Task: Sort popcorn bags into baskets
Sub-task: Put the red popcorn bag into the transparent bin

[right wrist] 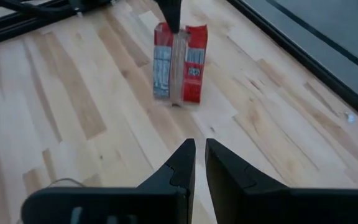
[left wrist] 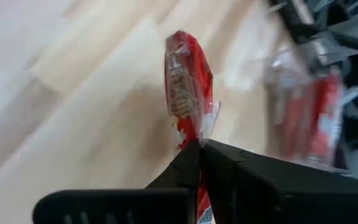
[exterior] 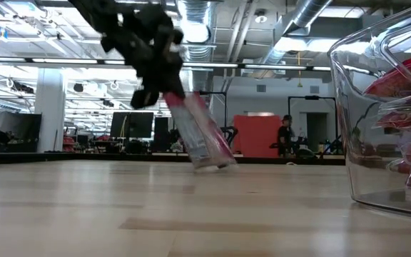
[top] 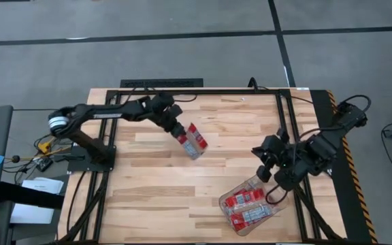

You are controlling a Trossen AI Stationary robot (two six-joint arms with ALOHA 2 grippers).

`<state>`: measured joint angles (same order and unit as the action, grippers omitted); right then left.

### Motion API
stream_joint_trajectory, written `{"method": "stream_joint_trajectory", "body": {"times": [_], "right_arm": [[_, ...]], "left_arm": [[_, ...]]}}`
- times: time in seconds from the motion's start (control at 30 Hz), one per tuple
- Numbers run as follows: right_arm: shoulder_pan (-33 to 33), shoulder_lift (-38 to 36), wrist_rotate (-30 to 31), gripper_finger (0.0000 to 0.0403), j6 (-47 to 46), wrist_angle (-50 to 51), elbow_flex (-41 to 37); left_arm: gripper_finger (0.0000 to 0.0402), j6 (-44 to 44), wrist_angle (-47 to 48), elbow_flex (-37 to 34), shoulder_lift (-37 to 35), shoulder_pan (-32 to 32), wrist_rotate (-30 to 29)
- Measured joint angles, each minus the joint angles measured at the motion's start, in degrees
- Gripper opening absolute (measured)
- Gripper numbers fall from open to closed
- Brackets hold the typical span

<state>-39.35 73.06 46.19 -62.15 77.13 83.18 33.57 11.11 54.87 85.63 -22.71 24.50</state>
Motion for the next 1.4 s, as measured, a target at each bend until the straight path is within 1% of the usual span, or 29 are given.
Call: {"method": "stream_joint_trajectory", "body": {"times": [0.13, 0.23, 0.4, 0.47, 0.57, 0.67, 0.9, 0.97, 1.13, 1.27, 1.4], "right_arm": [[-2.37, -0.16, -0.04, 0.0063, -0.80, 0.03, 0.00], [-4.02, -0.35, -0.08, 0.0063, -0.96, 0.01, 0.00], [-6.07, -0.35, -0.16, 0.0063, -1.29, 0.38, 0.00], [-6.63, -0.35, -0.15, 0.0063, -1.29, 0.49, 0.00], [-7.21, -0.35, -0.15, 0.0063, -1.29, 0.53, 0.00], [-7.59, -0.35, -0.12, 0.0063, -1.29, 0.54, 0.00], [-9.23, -0.35, 0.02, 0.0063, -1.88, 0.14, 0.00], [-9.90, -0.35, 0.04, 0.0063, -2.87, 0.14, 0.00], [-11.94, -0.33, 0.09, 0.0063, -4.43, 0.18, 0.00], [-13.32, -0.33, 0.26, 0.0063, -5.88, 0.06, 0.00], [-14.45, -0.33, 0.42, 0.0063, -8.24, 0.03, 0.00]], "left_arm": [[0.0000, 4.71, -1.29, 0.07, -5.19, 5.80, -4.99], [0.0000, 9.43, -3.45, 0.07, -7.52, 10.09, -8.90], [0.0000, 16.90, -11.12, 0.11, -8.69, 18.16, -13.06], [0.0000, 19.53, -14.80, 0.11, -8.61, 21.78, -15.88], [0.0000, 22.36, -20.23, 0.11, -8.63, 27.04, -23.71], [0.0000, 24.26, -22.80, 0.11, -8.63, 31.55, -32.43], [0.0000, 26.25, -26.08, 0.11, -8.63, 39.82, -45.77], [0.0000, 26.28, -28.17, 0.11, -8.63, 41.83, -48.67], [0.0000, 25.84, -33.73, 2.36, -5.51, 45.39, -53.25], [0.0000, 25.45, -35.09, 8.06, -0.12, 46.19, -54.00], [0.0000, 23.75, -34.83, 16.34, 7.03, 46.44, -54.13]]}}
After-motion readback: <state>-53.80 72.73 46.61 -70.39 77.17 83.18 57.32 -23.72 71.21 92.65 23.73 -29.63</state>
